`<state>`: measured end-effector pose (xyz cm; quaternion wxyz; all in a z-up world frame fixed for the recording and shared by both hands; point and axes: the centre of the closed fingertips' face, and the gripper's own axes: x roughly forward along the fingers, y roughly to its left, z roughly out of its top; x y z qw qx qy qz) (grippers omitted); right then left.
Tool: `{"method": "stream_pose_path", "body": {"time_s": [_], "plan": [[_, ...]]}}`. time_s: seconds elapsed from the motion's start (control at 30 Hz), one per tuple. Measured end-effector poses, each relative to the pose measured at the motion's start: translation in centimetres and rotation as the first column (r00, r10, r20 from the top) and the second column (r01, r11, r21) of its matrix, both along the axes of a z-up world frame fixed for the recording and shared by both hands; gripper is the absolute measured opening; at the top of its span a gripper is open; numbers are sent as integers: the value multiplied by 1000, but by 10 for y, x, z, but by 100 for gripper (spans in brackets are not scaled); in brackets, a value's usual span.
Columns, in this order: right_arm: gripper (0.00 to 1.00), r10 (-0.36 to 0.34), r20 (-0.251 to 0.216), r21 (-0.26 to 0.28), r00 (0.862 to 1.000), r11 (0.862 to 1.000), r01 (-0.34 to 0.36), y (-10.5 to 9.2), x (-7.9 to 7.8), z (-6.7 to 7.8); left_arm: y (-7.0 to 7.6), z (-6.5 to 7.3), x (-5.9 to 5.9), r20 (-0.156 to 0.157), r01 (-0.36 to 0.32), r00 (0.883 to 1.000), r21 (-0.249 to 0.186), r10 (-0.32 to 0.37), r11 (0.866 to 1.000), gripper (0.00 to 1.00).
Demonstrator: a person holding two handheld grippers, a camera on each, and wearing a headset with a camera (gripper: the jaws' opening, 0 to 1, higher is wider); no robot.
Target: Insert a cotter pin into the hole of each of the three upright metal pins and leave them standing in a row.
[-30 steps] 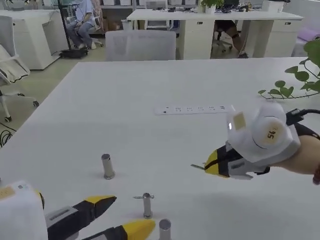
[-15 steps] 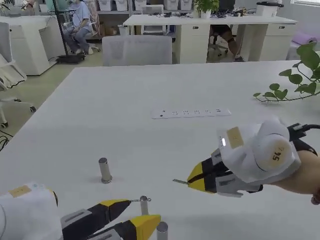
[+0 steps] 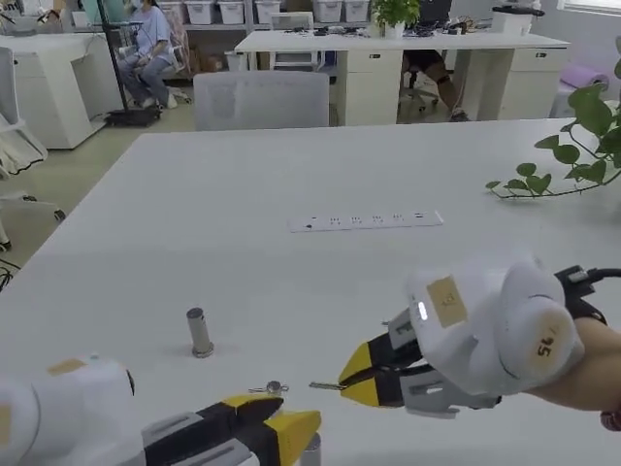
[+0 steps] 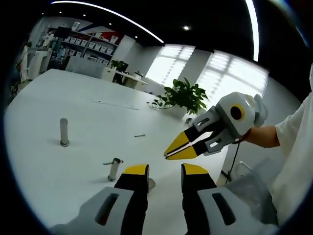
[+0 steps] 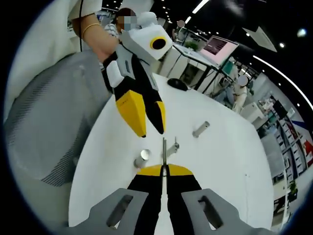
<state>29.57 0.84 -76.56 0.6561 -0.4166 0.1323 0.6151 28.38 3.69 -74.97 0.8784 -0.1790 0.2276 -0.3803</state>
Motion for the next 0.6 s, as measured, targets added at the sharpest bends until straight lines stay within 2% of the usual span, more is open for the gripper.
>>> {"method": "stream_pose_path", "body": {"time_s": [0.17, 0.33, 0.5, 0.6], "plan": [[3, 27, 15, -11, 1000, 1000, -26, 3, -7, -1, -6, 0, -2, -28, 15, 999, -30, -15, 999, 20], [3, 52, 30, -25, 998, 998, -51, 5, -12, -2, -9, -1, -2, -38, 19, 999, -33, -21, 999, 18], [3, 57, 27, -24, 998, 998, -56, 7, -15, -2, -9, -3, -2, -48, 21, 999, -24, -22, 999, 13], [3, 58, 23, -19, 998, 998, -57, 9, -17, -2, -9, -6, -2, -49, 28, 998, 2, -28, 1000, 11]]}}
